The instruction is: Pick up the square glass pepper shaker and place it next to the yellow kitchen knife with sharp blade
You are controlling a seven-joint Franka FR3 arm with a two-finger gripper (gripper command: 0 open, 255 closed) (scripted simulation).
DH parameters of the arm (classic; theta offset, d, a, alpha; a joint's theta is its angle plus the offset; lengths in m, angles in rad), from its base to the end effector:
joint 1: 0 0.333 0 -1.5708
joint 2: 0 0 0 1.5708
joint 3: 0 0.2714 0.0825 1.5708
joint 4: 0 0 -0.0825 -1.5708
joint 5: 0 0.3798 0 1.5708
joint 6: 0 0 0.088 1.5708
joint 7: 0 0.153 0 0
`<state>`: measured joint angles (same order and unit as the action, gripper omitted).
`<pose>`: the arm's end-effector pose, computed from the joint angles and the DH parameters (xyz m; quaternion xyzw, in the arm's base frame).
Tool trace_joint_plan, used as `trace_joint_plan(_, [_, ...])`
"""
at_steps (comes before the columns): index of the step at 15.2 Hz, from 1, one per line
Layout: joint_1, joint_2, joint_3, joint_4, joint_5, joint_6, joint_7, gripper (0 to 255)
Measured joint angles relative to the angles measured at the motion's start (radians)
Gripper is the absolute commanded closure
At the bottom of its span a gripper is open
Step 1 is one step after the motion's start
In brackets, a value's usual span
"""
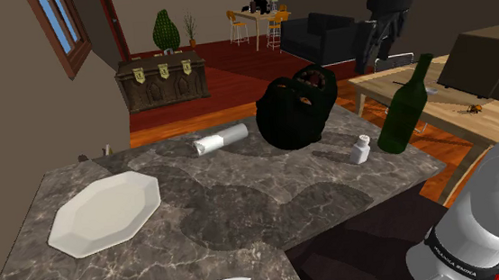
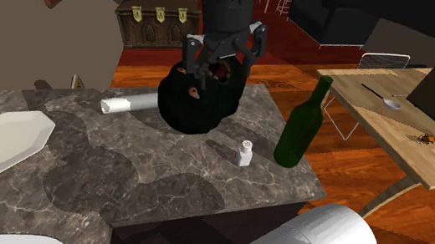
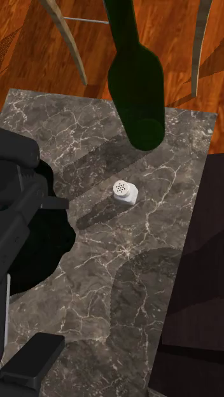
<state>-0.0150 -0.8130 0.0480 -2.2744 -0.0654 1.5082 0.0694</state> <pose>0.3232 0.0032 0.5546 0.9981 -0.0280 0.0253 0.0489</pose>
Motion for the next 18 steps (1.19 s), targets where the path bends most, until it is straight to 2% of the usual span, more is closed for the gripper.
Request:
trace_joint_plan(4, [-0.003, -0.009, -0.027, -0.065, -0.005, 0.044, -0.021, 0])
trace_joint_plan(10, [-0.025, -0.014, -0.122, -0.232, -0.036, 0.171, -0.101, 0])
trace_joint_plan(18, [-0.064, 0.08, -0.255, -0.412, -0.089, 0.394, -0.207, 0])
